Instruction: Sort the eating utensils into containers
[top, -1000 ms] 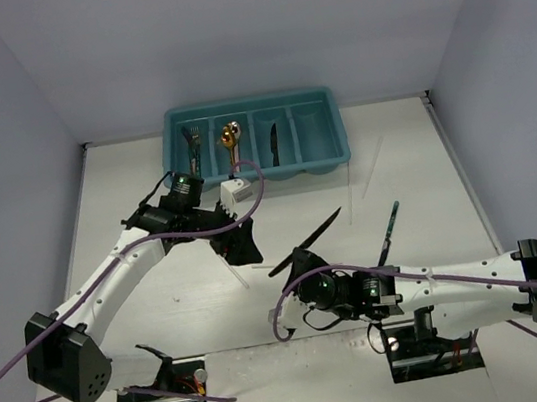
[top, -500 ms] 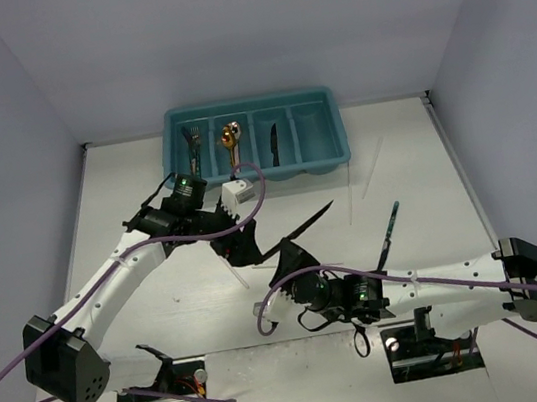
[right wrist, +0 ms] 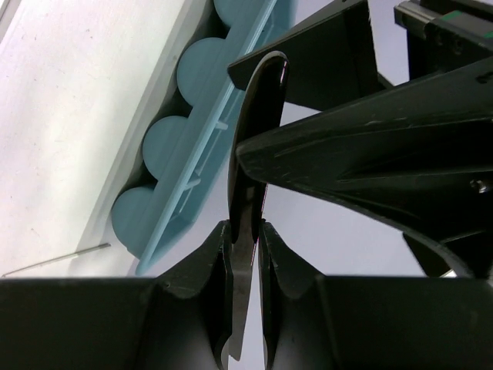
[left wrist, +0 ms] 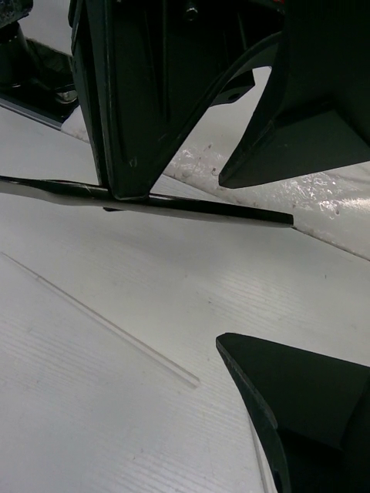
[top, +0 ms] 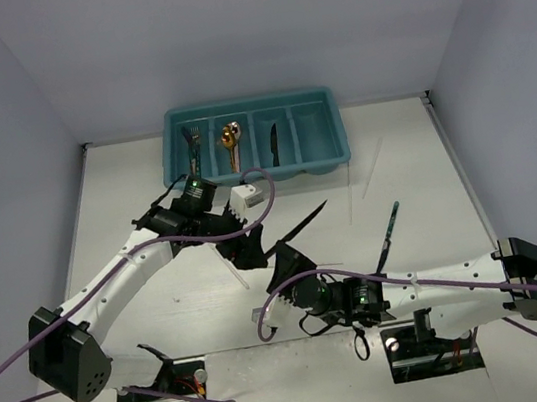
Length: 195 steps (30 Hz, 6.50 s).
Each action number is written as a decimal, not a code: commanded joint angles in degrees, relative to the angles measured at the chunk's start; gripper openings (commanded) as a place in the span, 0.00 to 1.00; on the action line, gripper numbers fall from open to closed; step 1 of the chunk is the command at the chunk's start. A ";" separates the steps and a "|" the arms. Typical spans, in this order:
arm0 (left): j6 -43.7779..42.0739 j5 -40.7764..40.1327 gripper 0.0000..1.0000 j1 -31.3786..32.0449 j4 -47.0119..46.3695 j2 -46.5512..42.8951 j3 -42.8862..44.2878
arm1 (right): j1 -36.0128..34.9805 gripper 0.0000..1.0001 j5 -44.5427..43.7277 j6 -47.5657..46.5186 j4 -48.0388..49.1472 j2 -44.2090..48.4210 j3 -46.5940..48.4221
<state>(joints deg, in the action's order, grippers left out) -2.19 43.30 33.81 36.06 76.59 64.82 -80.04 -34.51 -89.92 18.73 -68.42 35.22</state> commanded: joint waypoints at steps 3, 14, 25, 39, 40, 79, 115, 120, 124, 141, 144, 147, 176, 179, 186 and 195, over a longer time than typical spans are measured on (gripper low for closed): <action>-0.18 1.66 0.60 2.48 -0.22 0.69 2.93 | -0.54 0.00 0.08 -3.13 4.82 -0.19 0.76; 1.30 3.89 0.00 3.11 0.33 1.91 3.53 | -0.55 0.50 -0.83 -2.45 4.91 -1.47 1.67; 12.20 -13.33 0.00 -0.04 -7.73 2.37 5.31 | -0.99 0.96 -6.47 5.20 4.37 11.47 -2.61; 27.21 -53.02 0.00 -3.10 -3.72 33.33 49.47 | 27.40 0.92 5.43 59.28 -18.34 10.90 13.11; 28.81 -52.49 0.00 -3.34 -3.72 36.79 53.31 | 32.05 0.91 7.86 63.41 -20.50 9.07 15.08; 32.38 -38.42 0.65 -1.75 -17.32 60.85 73.37 | 52.80 0.87 22.81 63.82 -30.55 2.97 19.64; 9.15 -3.84 0.86 -13.52 -11.75 12.60 28.36 | 82.12 0.52 45.01 -63.91 -64.04 -19.92 24.73; 9.21 -4.52 0.86 -15.17 -10.13 11.42 25.82 | 80.94 0.55 47.40 -64.77 -64.35 -24.09 27.18; 9.57 -5.23 0.86 -15.96 -9.61 10.51 22.66 | 80.39 0.57 47.25 -64.86 -64.35 -26.48 29.10; 10.51 -4.83 0.86 -18.40 -8.93 10.60 20.96 | 75.21 0.55 43.62 -64.95 -63.59 -30.34 27.33; 10.63 -4.63 0.86 -18.78 -8.90 10.78 21.15 | 75.21 0.54 42.85 -64.95 -63.11 -30.10 26.17; 10.80 -4.62 0.86 -18.95 -8.90 11.11 21.40 | 75.21 0.54 42.85 -64.95 -62.53 -29.68 24.92; 12.29 -3.58 0.86 -22.75 -8.29 10.32 20.50 | 70.35 0.00 54.41 -64.58 -60.86 -15.34 14.73; 12.18 -3.88 0.86 -23.29 -8.29 9.71 19.90 | 68.72 0.00 58.03 -61.31 -63.32 -11.81 16.46; 16.02 -5.02 0.86 -26.33 -11.68 7.68 17.46 | 61.81 0.00 73.61 -28.22 -63.90 -12.28 33.06; 23.38 -3.83 0.87 -33.46 -14.01 5.94 15.43 | 59.65 0.00 83.98 14.57 -60.49 -28.24 59.60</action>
<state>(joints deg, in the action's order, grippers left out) 18.05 38.11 1.73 25.47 85.95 78.87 -20.43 41.79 -96.41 -43.33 -89.59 86.32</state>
